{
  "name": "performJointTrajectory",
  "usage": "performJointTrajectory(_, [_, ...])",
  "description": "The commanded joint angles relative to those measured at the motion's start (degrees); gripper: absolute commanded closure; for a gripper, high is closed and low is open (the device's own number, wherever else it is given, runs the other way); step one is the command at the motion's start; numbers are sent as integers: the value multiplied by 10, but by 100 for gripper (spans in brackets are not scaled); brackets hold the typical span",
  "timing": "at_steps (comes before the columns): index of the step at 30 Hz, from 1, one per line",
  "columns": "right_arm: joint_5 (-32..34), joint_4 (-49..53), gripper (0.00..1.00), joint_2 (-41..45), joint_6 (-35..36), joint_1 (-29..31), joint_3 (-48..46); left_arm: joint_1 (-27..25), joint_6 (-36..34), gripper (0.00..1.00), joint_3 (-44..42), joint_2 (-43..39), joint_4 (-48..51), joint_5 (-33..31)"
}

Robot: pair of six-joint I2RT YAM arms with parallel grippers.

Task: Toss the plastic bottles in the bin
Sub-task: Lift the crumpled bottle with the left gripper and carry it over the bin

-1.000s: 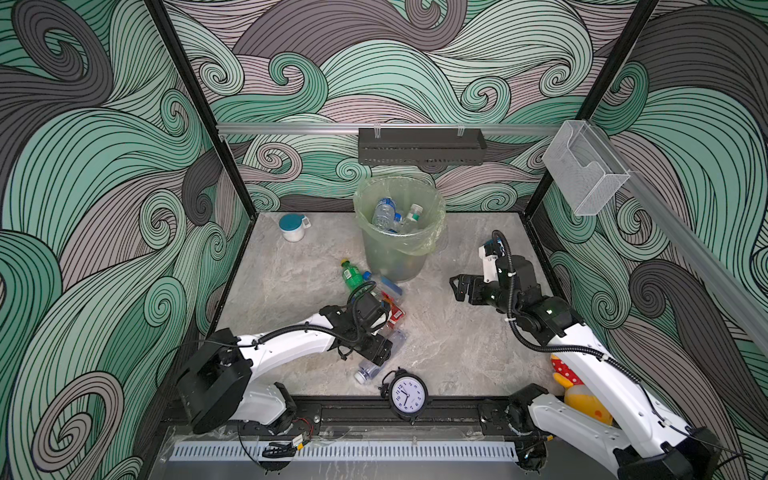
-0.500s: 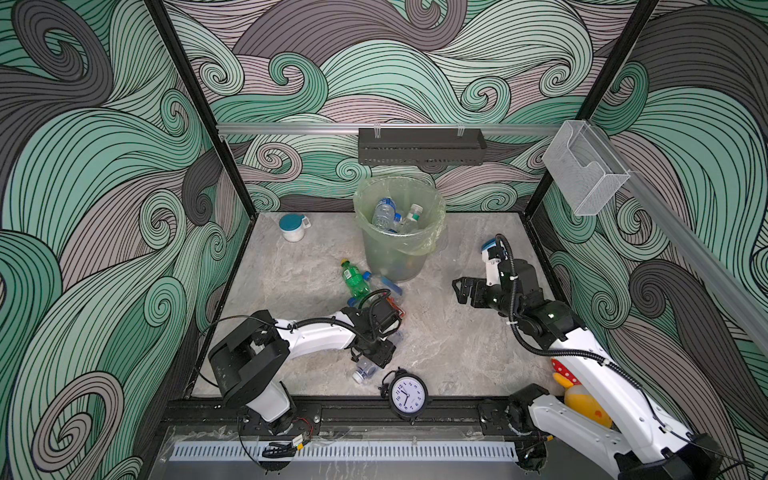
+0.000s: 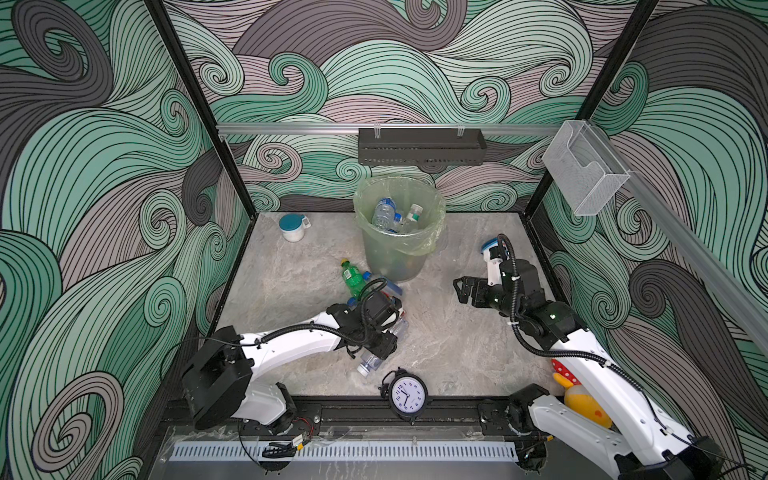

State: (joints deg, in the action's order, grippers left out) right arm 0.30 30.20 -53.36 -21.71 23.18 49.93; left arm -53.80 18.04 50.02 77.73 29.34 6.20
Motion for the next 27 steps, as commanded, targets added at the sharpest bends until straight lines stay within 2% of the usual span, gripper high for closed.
performJointTrajectory(1, [12,-5,0,1,-8,-2,-6,-3,-9,47,22,-40,29,-8])
performJointTrajectory(7, [11,-8,0,-3,-10,-3,-8,3,-4,48,28,-102,51,-108])
performJointTrajectory(12, [7,-9,0,-8,-8,-3,-4,38,-6,48,17,-174,15,-151])
performJointTrajectory(22, [14,-3,0,-9,9,-4,-2,204,29,47,-14,-298,38,-194])
performJointTrajectory(27, [11,-2,0,-15,13,-5,2,256,41,45,-31,-322,43,-161])
